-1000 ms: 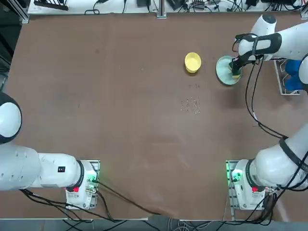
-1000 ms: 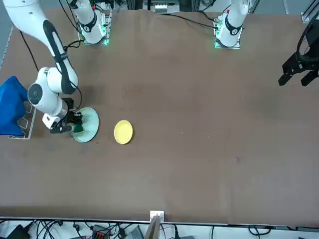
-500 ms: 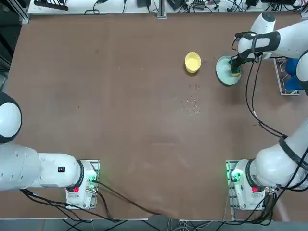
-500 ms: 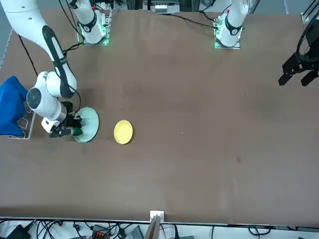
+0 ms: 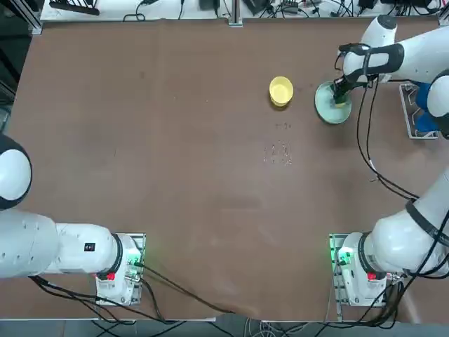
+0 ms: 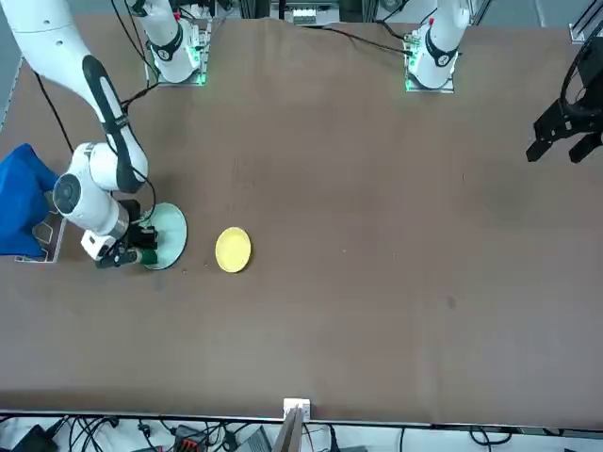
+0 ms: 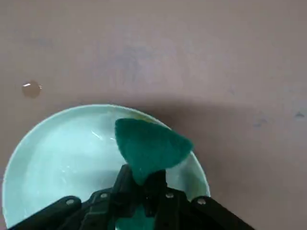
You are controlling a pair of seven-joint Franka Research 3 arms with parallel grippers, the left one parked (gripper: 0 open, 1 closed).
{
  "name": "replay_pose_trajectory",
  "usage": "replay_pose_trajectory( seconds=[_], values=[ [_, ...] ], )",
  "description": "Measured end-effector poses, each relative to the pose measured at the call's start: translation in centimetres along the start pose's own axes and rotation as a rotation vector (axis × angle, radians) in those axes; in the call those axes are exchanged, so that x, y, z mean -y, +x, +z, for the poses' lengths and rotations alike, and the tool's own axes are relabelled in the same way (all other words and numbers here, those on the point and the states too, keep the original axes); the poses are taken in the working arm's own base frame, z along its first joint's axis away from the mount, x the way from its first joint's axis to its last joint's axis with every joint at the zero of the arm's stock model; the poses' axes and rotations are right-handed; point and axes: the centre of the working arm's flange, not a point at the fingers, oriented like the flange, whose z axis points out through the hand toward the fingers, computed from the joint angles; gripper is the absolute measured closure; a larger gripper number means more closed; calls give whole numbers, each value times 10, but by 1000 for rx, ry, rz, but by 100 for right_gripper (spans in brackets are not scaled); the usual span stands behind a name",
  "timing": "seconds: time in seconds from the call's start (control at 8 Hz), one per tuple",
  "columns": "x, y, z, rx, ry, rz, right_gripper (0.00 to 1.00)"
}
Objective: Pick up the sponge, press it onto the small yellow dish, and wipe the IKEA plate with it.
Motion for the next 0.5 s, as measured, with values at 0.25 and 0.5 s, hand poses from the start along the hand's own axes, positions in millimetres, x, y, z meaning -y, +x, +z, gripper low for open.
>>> replay_pose_trajectory(
  seconds=[0.25, 0.5],
  values=[
    [15, 5, 0, -2, 1, 7, 91],
    [33, 8, 1, -1, 1, 30, 91]
  ],
)
